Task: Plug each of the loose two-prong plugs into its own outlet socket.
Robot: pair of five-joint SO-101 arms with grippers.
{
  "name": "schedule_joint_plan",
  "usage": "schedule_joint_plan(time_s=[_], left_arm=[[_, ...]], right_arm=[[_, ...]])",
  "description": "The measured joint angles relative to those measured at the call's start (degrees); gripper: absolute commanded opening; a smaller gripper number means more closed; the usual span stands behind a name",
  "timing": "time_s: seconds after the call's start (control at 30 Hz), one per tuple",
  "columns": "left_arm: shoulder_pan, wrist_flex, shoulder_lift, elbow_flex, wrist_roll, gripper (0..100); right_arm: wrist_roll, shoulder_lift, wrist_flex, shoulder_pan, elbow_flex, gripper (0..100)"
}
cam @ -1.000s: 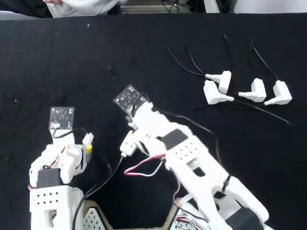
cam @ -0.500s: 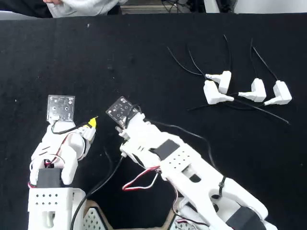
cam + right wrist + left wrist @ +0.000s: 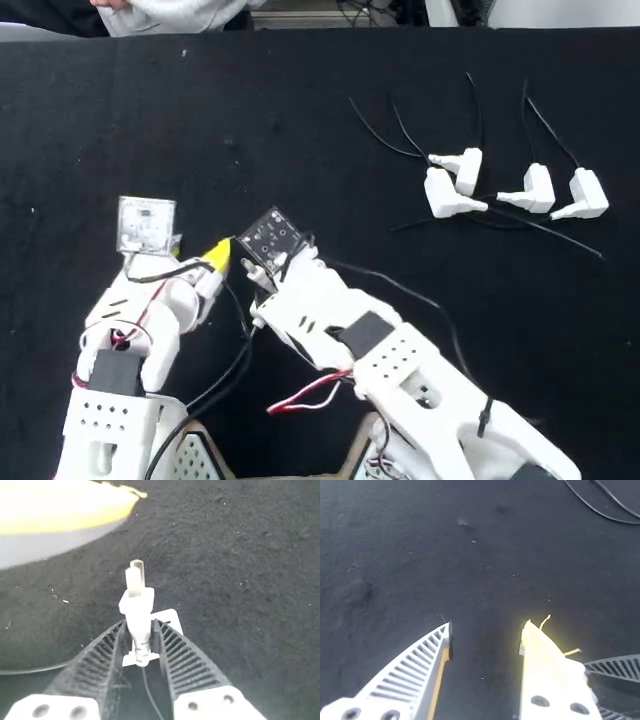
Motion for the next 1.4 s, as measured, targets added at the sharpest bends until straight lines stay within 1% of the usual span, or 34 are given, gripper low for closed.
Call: schedule_joint_plan(time_s=[0.17, 0.27, 0.37, 0.5, 0.57, 0.7, 0.87, 1.07, 1.4], left_arm=[[0.79, 0.00, 0.00, 0.00, 4.40, 23], [1.14, 0.00, 0.00, 0.00, 7.91, 24], [1.14, -2.46, 0.00, 0.26, 10.02, 24], [2.29, -4.75, 0.00, 3.87, 10.11, 23], [2.90, -5.63, 0.00, 5.36, 8.97, 23], [2.90, -6.15, -0.09, 6.24, 8.18, 23], [2.81, -6.15, -0.53, 6.24, 7.82, 23], [2.73, -6.24, -0.62, 6.86, 7.65, 23], [2.73, -6.42, -0.79, 6.86, 7.47, 23]], right_arm=[[0.00, -0.09, -5.19, -0.09, 3.08, 1.0], [0.00, -0.09, -6.51, -2.02, 3.43, 1.0], [0.00, -0.09, -6.86, -3.87, 3.43, 1.0], [0.00, -0.35, -6.86, -4.22, 3.43, 1.0], [0.00, -1.85, -6.86, -4.66, 3.52, 1.0], [0.00, -6.59, -6.15, -5.01, 5.10, 1.0], [0.00, -14.24, -2.46, -5.01, 7.03, 1.0], [-0.09, -23.21, -2.20, -5.10, 10.99, 1.0], [-3.87, -25.05, -2.20, -5.36, 11.87, 1.0]])
